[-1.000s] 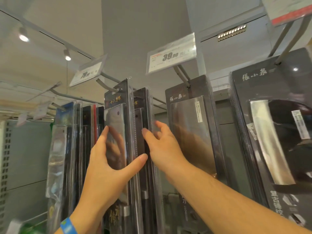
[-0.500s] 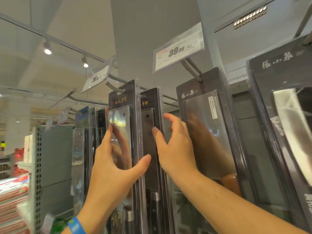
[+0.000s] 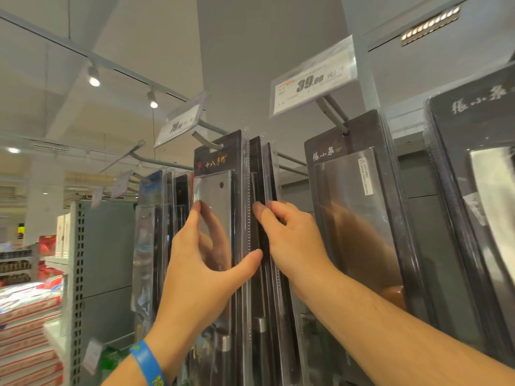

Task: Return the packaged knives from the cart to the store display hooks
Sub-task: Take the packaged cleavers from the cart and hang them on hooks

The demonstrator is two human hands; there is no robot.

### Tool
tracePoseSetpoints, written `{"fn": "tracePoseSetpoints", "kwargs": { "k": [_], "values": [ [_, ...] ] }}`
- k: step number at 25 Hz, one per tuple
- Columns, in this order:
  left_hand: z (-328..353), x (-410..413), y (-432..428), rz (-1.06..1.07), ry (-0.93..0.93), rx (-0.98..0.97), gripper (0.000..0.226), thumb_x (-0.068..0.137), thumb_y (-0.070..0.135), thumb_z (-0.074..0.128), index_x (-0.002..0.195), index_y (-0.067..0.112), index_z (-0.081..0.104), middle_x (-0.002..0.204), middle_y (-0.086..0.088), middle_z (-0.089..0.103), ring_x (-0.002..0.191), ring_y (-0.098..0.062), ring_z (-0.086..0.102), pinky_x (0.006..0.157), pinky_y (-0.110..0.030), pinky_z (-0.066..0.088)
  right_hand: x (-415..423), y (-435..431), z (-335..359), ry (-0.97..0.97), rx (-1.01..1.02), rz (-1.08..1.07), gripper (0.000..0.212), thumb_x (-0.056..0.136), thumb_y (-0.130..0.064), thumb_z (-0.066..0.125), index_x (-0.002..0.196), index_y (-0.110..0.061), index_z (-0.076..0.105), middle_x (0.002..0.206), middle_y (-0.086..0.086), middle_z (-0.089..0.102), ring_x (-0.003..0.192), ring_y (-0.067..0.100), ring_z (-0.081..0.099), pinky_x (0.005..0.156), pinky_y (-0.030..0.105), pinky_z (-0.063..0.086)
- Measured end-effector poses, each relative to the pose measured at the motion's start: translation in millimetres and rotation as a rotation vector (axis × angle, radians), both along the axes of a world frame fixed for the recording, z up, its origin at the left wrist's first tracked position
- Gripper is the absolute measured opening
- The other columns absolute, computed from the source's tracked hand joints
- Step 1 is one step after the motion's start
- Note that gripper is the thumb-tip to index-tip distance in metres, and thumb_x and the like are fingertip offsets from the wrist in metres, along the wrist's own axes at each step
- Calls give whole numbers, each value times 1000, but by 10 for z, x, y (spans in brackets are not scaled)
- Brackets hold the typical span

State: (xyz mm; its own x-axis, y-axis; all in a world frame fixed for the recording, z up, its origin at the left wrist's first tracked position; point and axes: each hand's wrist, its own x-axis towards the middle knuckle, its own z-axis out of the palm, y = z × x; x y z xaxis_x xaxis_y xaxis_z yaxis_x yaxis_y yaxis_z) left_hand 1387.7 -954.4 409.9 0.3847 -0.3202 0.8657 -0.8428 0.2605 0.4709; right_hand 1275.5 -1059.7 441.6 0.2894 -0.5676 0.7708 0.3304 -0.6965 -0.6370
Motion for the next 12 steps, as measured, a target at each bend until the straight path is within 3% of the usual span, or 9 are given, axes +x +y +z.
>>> {"fn": "tracePoseSetpoints", "kwargs": {
  "k": [3,6,9,11,12],
  "values": [
    [0,-10,-44,-19,15,1,126,46,80,73,151,52,8,111,25,47,104,14,49,78,-14,41,-38,9,8,-3,18,90,25,100,-43,61,104,-25,79,118,-5,68,114,11,63,100,36,49],
    [-1,-27,-83,-20,15,-5,126,48,79,74,152,48,10,110,20,48,100,9,53,79,-15,43,-89,21,9,-34,39,150,24,99,-55,56,96,-41,75,112,-17,69,104,-8,61,87,21,45],
    [-20,-45,-77,-19,16,-4,125,49,81,73,151,50,9,109,27,45,101,12,52,76,-13,41,-109,-78,48,-129,169,130,26,102,-60,42,113,-41,56,116,-15,64,104,-3,58,86,24,44],
    [-20,-68,-73,-30,32,9,125,49,81,73,151,51,8,113,29,44,105,15,50,77,-11,39,-116,-145,78,-30,171,107,30,104,-48,49,133,-40,48,137,-14,57,115,-1,55,92,21,42],
    [-17,-85,-71,-29,38,16,125,49,81,73,151,51,7,115,29,44,106,17,48,76,-10,38,-103,-181,81,53,149,103,42,105,-40,52,146,-38,41,147,-12,51,127,5,52,100,24,39]
  ]
}}
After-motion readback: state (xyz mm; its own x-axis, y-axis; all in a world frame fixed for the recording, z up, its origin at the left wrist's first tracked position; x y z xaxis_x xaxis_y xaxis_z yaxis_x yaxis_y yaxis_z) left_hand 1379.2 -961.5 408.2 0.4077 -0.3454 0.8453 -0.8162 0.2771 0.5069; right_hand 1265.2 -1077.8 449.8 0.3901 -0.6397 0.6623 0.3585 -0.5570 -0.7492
